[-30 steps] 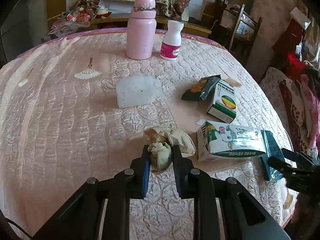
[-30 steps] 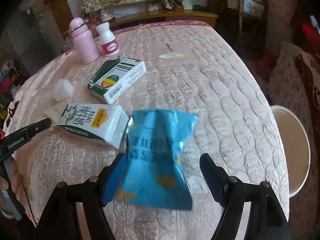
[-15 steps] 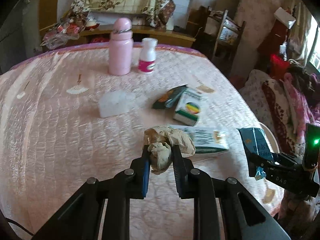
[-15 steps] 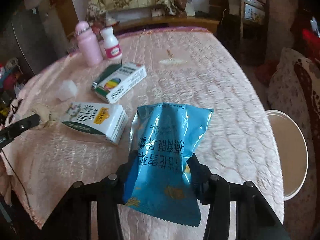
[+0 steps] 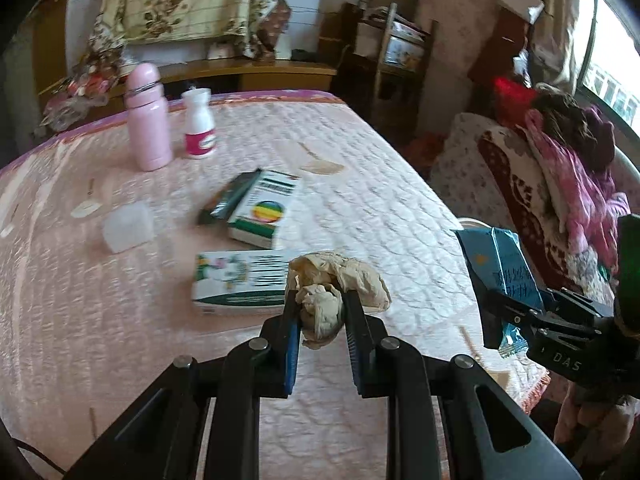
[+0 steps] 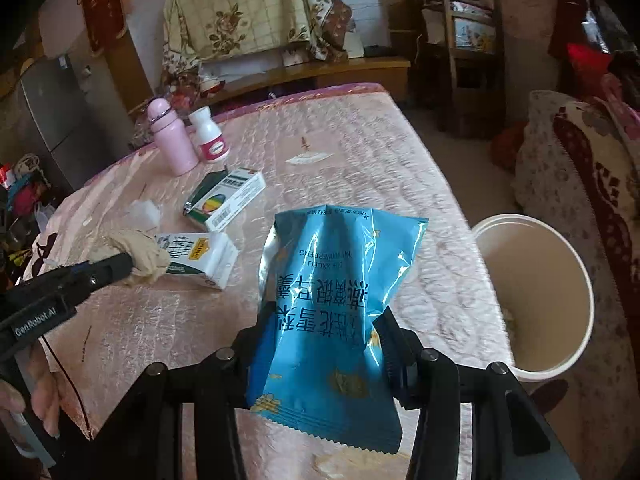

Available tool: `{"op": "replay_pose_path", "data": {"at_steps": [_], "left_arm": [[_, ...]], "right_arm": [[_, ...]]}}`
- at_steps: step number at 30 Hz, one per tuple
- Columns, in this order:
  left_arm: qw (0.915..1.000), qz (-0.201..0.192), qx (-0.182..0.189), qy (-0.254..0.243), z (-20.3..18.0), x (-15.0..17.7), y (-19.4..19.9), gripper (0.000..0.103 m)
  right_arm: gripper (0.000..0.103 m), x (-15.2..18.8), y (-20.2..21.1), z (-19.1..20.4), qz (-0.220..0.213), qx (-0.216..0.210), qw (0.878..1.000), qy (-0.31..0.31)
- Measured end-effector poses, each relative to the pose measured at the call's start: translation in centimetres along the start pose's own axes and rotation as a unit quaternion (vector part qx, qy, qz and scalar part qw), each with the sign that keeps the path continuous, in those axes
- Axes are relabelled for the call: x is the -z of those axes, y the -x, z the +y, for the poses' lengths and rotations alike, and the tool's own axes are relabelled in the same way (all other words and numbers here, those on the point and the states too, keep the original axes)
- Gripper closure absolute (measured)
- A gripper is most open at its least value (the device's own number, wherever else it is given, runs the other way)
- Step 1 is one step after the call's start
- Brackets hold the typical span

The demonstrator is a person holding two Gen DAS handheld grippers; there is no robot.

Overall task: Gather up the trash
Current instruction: 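Carry both items over the white bucket and open both tools to drop them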

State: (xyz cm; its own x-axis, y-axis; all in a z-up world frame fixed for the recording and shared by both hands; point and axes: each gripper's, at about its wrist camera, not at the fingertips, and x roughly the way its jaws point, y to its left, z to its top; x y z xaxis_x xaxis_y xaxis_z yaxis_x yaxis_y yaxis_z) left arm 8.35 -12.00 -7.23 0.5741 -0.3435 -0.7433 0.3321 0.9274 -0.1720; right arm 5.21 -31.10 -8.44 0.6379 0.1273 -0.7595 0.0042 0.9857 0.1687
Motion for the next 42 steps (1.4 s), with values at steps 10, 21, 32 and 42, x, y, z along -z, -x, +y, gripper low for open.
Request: {"op": "replay_pose_path", "data": {"at_steps": [10, 21, 32, 42], "left_arm": [[0.9989, -0.002, 0.022, -0.041, -6.1, -1.2, -0.8, 0.081], [0.9960, 0.004, 0.038, -0.081, -11.8, -1.7, -2.5, 0.081], [0.9932, 0.014, 0.053, -0.103, -16.2, -2.4, -4.8, 0.081], [0.9907, 0.032, 0.078, -0.106, -19.0, -3.0, -7.5, 0.081]], "right_arm": [[0.052, 0.7, 2.6, -4.5, -0.017, 0.019, 0.999, -0.032], [0.052, 1.4, 4.4, -9.3, -0.028, 0.047, 0.996, -0.067], [0.051, 2.1, 5.1, -14.5, -0.030, 0.077, 0.991, -0.102], [0.050, 2.2, 4.2, -18.3, -0.023, 0.099, 0.987, -0.126]]}}
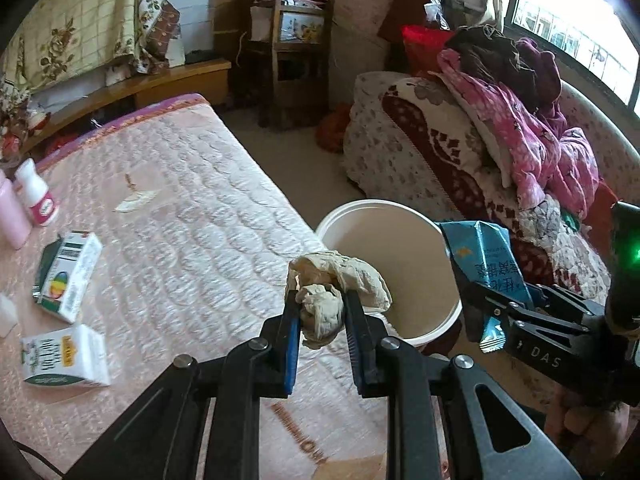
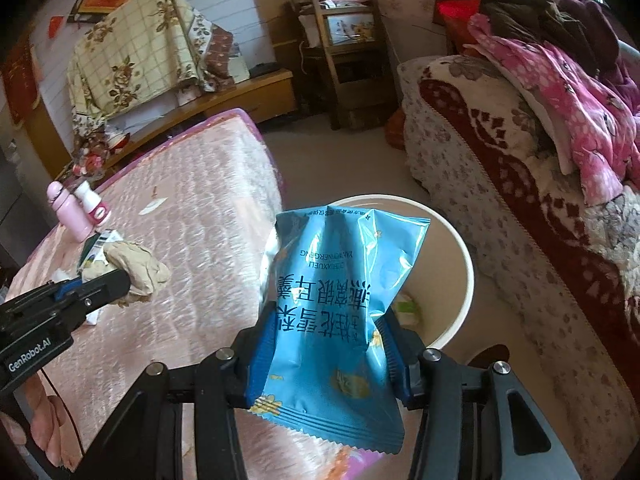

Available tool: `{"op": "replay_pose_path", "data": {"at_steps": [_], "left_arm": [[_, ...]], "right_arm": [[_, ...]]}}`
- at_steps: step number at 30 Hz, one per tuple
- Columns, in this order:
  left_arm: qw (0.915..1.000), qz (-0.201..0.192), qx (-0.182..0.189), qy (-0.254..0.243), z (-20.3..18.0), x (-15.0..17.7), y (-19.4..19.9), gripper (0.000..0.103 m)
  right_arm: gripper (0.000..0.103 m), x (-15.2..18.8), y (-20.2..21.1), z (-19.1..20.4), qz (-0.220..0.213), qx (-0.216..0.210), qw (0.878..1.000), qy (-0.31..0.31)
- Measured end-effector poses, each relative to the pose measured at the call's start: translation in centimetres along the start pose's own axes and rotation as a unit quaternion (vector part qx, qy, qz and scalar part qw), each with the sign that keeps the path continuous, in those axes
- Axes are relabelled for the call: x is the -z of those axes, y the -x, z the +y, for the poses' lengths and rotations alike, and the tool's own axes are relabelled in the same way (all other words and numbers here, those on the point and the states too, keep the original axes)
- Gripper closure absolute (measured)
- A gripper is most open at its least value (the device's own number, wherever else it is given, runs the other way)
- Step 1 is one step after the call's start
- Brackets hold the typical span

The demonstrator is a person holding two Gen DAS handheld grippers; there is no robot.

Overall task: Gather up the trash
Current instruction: 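Carry both items over the white bucket and open both tools to drop them, then move both open tools back over the remaining boxes on the bed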

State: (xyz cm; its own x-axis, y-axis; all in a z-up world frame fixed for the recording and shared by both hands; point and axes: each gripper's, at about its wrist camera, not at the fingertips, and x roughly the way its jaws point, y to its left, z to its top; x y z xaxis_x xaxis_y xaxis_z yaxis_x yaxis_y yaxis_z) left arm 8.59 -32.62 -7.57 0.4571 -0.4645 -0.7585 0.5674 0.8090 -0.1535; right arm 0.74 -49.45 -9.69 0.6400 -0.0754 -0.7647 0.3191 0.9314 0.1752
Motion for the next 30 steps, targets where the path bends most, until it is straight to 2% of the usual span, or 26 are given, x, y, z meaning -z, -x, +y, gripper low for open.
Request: {"op": "replay_pose_path", "data": {"at_steps": [11, 16, 17, 21, 30], "left_arm": [[0.9987, 0.026, 0.040, 0.015, -1.2, -1.6, -4.0, 0.081], [0.9972, 0.033, 0.057, 0.033, -1.5, -2.3, -5.8, 0.080], [0.9967, 0.035, 0.063, 0.037, -1.5, -2.5, -6.1, 0.077], [0.9949, 0.041, 0.073, 0.057, -1.3, -2.8, -6.9, 0.051], [0.9974, 0.026, 0.042, 0.052, -0.3, -2.2, -5.7, 0.048]], "right_arm": [[0.050, -0.8, -3.0, -1.8, 0.014, 0.015, 1.000, -0.011], [0.042, -1.4, -4.9, -3.0, 0.014, 0.020, 0.999, -0.024], [0.042, -1.7, -5.3, -3.3, 0.012, 0.019, 0.999, -0.028], [0.035, -2.2, -6.3, -4.0, 0.005, 0.013, 0.999, -0.044], [0.035, -0.8, -5.8, -4.2, 0.017, 0.020, 0.999, -0.046]]}}
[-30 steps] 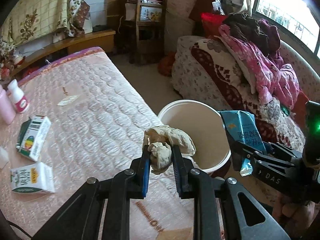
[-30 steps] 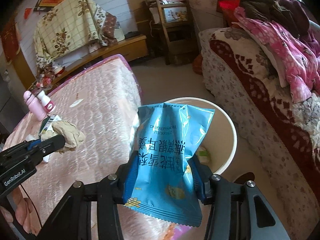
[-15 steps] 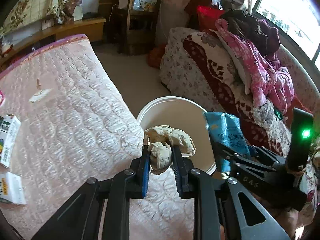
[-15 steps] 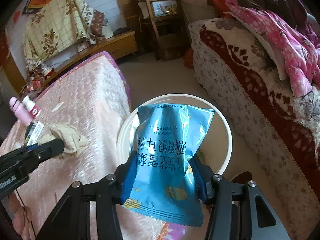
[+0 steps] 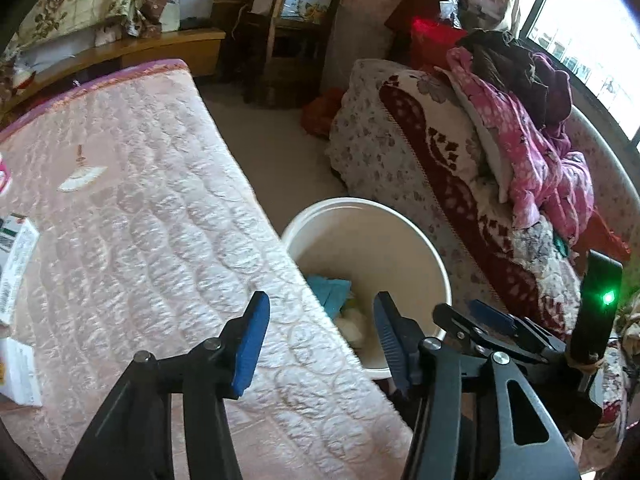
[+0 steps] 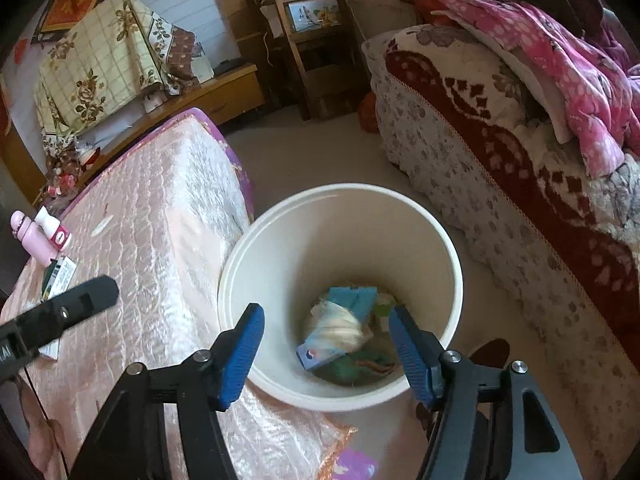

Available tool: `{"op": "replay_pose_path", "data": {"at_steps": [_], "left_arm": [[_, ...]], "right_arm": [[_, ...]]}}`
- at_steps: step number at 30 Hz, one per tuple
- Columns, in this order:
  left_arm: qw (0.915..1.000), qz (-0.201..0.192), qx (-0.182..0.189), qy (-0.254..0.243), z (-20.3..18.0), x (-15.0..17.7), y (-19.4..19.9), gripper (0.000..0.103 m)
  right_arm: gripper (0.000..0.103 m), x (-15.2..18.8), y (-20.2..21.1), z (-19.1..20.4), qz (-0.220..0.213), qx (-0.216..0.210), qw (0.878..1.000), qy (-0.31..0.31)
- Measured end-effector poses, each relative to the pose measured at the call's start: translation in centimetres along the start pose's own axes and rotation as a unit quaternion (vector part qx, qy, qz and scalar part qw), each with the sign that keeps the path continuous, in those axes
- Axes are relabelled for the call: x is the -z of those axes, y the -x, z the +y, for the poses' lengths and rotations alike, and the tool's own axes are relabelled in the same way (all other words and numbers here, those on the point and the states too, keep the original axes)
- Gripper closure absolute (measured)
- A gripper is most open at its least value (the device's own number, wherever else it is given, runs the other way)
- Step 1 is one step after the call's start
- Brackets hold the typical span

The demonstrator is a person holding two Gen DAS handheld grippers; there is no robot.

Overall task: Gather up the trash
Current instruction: 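Move both open tools back over the remaining boxes on the bed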

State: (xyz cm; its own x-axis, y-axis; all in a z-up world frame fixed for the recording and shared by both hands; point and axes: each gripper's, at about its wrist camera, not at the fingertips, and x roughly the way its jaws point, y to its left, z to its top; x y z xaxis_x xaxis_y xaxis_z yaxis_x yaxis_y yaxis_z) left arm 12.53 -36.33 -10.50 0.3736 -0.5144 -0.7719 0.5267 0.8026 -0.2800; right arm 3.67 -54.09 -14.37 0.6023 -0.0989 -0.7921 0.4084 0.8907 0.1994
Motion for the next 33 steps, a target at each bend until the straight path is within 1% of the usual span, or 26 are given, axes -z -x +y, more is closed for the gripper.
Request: {"op": "replay_pose_path", "data": {"at_steps": [9, 16, 20, 22, 27, 30, 31, 33], "left_arm": [[0.9988, -0.020, -0.043, -0.005, 1.6, 1.2, 2.2, 0.048], [0.9971, -0.027, -0.070, -0.011, 3.3, 2.2, 3.8, 0.048], [0.9965, -0.016, -0.082, 0.002, 6.0, 2.1, 3.3, 0.047], [0.9954, -0.011, -0.095, 0.008, 7.9, 1.8, 2.8, 0.047], [0.9912, -0.007, -0.123, 0.048, 12.7, 1.1, 2.7, 0.047], [0.9891, 0.008, -0.127, 0.075, 15.2, 1.8, 3.5, 0.047], [0.9888, 0.012, -0.127, 0.078, 15.8, 2.1, 3.9, 0.047], [0.9868, 0.019, -0.140, 0.079, 16.8, 3.2, 5.0, 0.047]], "right_arm": [[0.035, 1.3, 0.8, 0.8, 0.005, -0.003, 1.000, 0.005], [0.035, 1.6, 2.5, 3.1, -0.007, -0.011, 1.000, 0.020], [0.035, 1.9, 3.3, 4.8, -0.008, -0.025, 0.999, 0.028], [0.035, 2.1, 3.6, 5.6, -0.008, -0.038, 0.999, 0.031], [0.034, 2.5, 3.9, 7.9, -0.006, -0.050, 0.997, 0.053], [0.034, 2.7, 3.8, 9.5, -0.002, -0.056, 0.996, 0.067], [0.034, 2.7, 3.7, 9.9, 0.000, -0.059, 0.996, 0.071], [0.034, 2.8, 3.6, 10.9, 0.004, -0.067, 0.994, 0.081]]}}
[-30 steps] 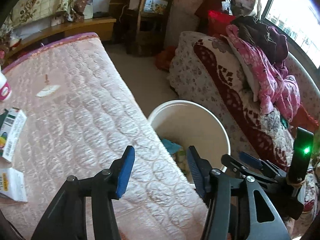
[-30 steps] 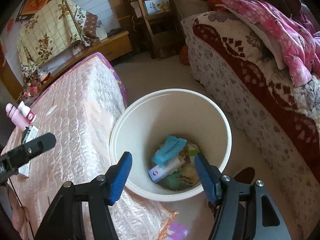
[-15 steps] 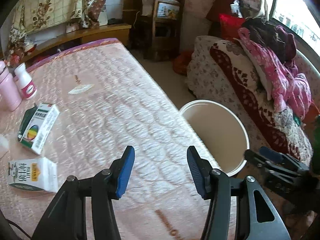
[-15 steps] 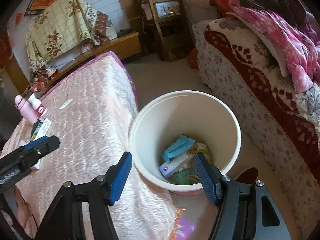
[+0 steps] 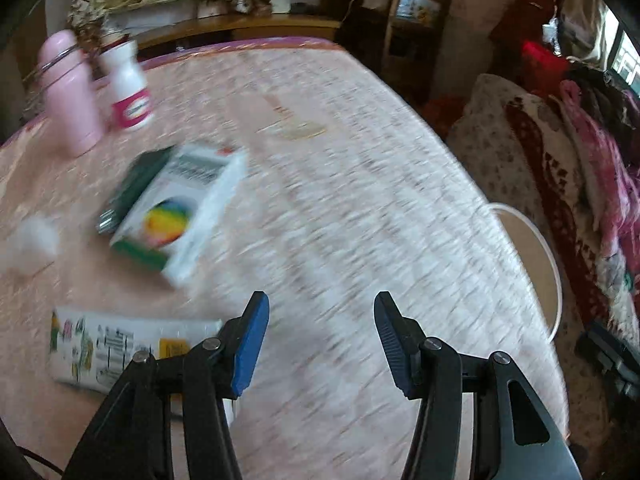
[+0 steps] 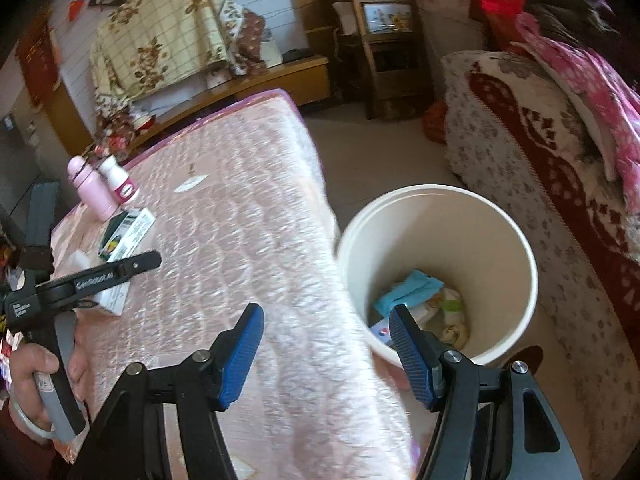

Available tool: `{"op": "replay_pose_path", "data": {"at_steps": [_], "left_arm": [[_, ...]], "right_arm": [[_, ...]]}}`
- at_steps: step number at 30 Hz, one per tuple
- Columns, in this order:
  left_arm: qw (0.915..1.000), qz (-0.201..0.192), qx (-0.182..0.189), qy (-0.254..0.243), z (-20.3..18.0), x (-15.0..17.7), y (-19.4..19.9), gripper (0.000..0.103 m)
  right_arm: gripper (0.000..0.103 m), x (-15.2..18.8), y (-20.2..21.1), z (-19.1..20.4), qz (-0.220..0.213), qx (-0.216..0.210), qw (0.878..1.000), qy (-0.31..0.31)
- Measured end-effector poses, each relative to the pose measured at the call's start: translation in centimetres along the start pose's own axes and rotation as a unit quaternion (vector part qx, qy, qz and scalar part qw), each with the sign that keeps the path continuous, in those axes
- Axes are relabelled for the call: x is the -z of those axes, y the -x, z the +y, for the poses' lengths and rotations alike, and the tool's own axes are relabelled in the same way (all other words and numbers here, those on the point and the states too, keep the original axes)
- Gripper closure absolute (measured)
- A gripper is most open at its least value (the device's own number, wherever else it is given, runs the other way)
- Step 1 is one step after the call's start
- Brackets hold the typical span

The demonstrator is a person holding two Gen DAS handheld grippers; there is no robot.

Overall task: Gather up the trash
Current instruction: 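Move both open tools back over the remaining boxes on the bed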

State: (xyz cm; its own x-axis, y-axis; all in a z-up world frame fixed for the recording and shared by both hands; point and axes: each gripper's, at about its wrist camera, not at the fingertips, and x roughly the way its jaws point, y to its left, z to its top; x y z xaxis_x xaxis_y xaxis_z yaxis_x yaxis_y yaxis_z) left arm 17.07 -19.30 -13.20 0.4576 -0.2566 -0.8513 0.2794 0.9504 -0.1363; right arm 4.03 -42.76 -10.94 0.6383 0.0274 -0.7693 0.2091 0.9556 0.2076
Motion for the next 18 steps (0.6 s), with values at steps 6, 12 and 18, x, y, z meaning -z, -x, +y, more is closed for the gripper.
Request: {"op": "replay_pose_path", "data": {"at_steps": [6, 12, 18], "left_arm": [[0.9997, 0.020, -0.013, -0.003, 5.4, 4.8, 3.5, 0.047], [0.9987, 0.019, -0.025, 0.041, 11.4, 8.4, 7.2, 0.047], [0.9971, -0.017, -0.014, 0.073, 14.3, 9.8, 10.9, 0.042]], "right_arm": [[0.033, 0.0, -0.5, 3.2, 0.006, -0.022, 0.999, 0.024], [0.033, 0.9, -1.5, 7.9, 0.021, -0.054, 0.996, 0.062], [0.033, 1.5, -3.4, 12.7, 0.039, -0.081, 0.992, 0.088]]}}
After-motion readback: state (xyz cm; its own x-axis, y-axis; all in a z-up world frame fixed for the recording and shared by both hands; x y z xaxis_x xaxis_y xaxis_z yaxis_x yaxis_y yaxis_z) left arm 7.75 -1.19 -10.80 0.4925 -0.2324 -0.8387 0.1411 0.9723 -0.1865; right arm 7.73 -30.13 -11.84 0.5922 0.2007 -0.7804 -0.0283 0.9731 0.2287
